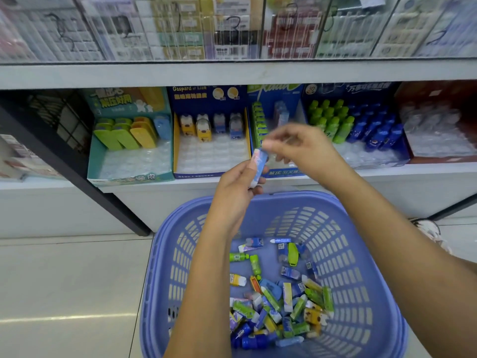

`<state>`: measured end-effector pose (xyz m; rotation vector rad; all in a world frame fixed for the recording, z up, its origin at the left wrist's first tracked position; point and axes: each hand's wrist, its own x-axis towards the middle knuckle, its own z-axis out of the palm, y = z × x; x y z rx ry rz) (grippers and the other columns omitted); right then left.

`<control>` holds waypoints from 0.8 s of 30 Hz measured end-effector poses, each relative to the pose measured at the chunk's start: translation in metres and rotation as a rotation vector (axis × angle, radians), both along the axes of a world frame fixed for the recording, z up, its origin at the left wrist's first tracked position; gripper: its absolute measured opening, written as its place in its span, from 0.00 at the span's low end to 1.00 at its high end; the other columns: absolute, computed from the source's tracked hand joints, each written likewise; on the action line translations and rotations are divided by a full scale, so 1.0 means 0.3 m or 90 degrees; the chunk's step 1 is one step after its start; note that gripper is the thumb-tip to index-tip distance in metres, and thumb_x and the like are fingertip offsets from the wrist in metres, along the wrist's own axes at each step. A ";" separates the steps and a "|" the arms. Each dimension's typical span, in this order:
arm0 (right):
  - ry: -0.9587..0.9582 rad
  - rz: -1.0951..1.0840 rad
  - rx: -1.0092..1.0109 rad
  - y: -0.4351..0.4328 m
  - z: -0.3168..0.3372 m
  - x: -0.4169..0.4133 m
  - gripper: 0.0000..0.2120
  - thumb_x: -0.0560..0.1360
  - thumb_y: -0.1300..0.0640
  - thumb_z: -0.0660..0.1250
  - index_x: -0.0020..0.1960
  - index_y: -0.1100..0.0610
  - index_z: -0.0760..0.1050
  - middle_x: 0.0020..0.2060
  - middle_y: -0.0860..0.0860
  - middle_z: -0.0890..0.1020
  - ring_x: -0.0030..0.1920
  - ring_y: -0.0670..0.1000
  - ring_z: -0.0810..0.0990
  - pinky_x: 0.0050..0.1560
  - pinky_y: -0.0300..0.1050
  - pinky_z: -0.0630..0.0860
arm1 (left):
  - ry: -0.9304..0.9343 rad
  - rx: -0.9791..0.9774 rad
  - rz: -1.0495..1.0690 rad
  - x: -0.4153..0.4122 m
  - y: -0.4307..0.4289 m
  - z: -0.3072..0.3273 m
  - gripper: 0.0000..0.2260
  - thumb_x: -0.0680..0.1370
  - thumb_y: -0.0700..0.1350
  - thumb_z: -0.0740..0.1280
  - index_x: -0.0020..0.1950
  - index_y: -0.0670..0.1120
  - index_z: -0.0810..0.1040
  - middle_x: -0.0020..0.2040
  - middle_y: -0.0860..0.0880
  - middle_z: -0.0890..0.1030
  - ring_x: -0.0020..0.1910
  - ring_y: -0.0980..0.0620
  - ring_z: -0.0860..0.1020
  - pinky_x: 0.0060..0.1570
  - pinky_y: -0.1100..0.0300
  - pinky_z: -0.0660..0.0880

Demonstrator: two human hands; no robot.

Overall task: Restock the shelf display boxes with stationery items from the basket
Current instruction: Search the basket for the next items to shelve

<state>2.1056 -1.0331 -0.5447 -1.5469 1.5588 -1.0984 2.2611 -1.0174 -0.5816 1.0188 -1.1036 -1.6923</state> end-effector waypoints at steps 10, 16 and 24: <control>0.105 -0.189 -0.136 -0.093 0.016 -0.173 0.09 0.70 0.62 0.73 0.48 0.61 0.77 0.41 0.54 0.81 0.40 0.47 0.78 0.43 0.34 0.75 | -0.546 -0.413 -0.069 -0.110 0.024 -0.056 0.23 0.81 0.47 0.60 0.75 0.45 0.61 0.76 0.49 0.61 0.76 0.52 0.56 0.70 0.66 0.49; 0.340 -0.120 -0.132 -0.221 -0.022 -0.171 0.08 0.72 0.62 0.70 0.50 0.63 0.79 0.47 0.58 0.83 0.46 0.53 0.80 0.43 0.35 0.69 | -0.624 -0.454 -0.102 -0.106 0.007 -0.091 0.28 0.80 0.47 0.61 0.77 0.44 0.54 0.78 0.49 0.54 0.77 0.53 0.49 0.69 0.69 0.39; 0.497 -0.055 0.001 -0.259 0.015 -0.148 0.10 0.75 0.60 0.68 0.53 0.65 0.79 0.52 0.61 0.81 0.53 0.59 0.79 0.52 0.45 0.72 | -0.569 -0.438 -0.115 -0.097 0.007 -0.091 0.24 0.80 0.46 0.61 0.75 0.45 0.61 0.76 0.50 0.61 0.76 0.54 0.55 0.71 0.67 0.49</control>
